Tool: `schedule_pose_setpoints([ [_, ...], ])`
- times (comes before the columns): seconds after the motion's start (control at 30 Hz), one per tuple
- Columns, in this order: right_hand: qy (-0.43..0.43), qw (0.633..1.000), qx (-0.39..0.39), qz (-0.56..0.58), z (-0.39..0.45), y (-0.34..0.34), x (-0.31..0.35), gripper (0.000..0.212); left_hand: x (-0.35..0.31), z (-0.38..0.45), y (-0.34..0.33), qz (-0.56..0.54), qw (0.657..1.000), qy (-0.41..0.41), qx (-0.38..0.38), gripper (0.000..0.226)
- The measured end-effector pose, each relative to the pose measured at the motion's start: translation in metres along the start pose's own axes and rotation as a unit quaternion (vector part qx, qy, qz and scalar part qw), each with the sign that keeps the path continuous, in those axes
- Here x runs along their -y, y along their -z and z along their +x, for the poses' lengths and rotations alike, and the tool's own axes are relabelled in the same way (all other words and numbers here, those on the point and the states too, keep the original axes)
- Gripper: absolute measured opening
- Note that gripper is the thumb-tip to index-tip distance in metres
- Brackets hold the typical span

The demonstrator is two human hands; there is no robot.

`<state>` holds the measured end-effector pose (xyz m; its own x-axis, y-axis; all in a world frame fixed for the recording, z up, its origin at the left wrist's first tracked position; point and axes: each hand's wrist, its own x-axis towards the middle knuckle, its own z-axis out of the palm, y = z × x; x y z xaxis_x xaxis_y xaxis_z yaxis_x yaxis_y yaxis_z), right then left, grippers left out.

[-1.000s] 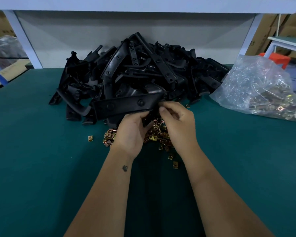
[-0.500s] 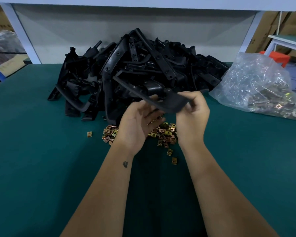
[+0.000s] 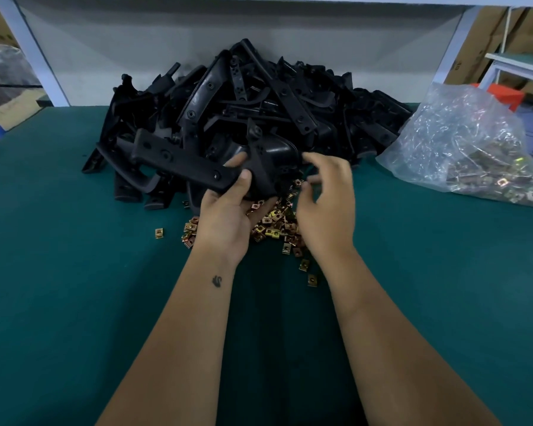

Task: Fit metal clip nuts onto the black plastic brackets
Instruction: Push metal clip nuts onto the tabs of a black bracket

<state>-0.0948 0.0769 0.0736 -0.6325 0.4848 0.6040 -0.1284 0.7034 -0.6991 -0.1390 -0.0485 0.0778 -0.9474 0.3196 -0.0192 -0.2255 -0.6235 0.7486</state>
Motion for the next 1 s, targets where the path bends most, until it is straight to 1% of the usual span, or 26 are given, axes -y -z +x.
schedule_pose_setpoints([
  [0.03,-0.043,0.999,-0.012,-0.022,0.004,0.003,-0.005,0.039,0.000,0.000,0.000,-0.006,1.000,0.000,0.005,0.023],
  [0.1,-0.099,0.992,-0.024,-0.067,0.011,0.012,-0.019,0.036,0.001,0.000,0.001,-0.010,1.000,0.002,0.017,0.026],
  [0.2,-0.158,0.983,-0.016,-0.094,0.020,0.022,-0.038,0.039,0.002,0.000,0.000,-0.019,1.000,0.012,0.006,0.028],
  [0.3,-0.219,0.969,0.045,-0.101,0.027,0.025,-0.047,0.050,0.001,0.002,0.001,-0.016,1.000,0.018,-0.015,0.027],
  [0.37,-0.243,0.954,0.101,-0.141,0.032,0.025,-0.049,0.057,0.002,0.003,0.001,-0.017,0.999,0.021,-0.019,0.026],
  [0.47,-0.257,0.926,0.166,-0.220,0.042,0.021,-0.051,0.057,0.002,0.004,0.000,-0.013,0.999,0.025,-0.029,0.025],
  [0.57,-0.249,0.903,0.187,-0.298,0.045,0.014,-0.052,0.055,0.002,0.005,0.000,-0.001,0.999,0.035,-0.037,0.024],
  [0.63,-0.227,0.912,0.160,-0.303,0.040,0.012,-0.051,0.047,0.002,0.005,0.001,-0.002,0.998,0.042,-0.042,0.023],
  [0.73,-0.204,0.950,0.076,-0.225,0.035,0.014,-0.053,0.027,0.002,0.005,0.000,-0.021,0.997,0.055,-0.044,0.023],
  [0.77,-0.203,0.956,0.059,-0.203,0.034,0.016,-0.053,0.026,0.002,0.006,0.000,-0.026,0.997,0.057,-0.045,0.023],
  [0.8,-0.205,0.957,0.058,-0.195,0.034,0.016,-0.053,0.031,0.002,0.006,0.000,-0.028,0.997,0.059,-0.046,0.024],
  [0.83,-0.206,0.954,0.074,-0.207,0.034,0.016,-0.052,0.039,0.002,0.006,0.000,-0.027,0.997,0.060,-0.047,0.024],
  [0.9,-0.204,0.932,0.127,-0.271,0.035,0.014,-0.051,0.050,0.003,0.007,0.000,-0.021,0.997,0.059,-0.048,0.024],
  [0.97,-0.193,0.920,0.149,-0.308,0.035,0.012,-0.050,0.047,0.003,0.007,0.001,-0.018,0.997,0.058,-0.048,0.024],
  [1.0,-0.186,0.924,0.141,-0.303,0.035,0.012,-0.051,0.041,0.003,0.007,0.001,-0.018,0.997,0.058,-0.048,0.023],
])
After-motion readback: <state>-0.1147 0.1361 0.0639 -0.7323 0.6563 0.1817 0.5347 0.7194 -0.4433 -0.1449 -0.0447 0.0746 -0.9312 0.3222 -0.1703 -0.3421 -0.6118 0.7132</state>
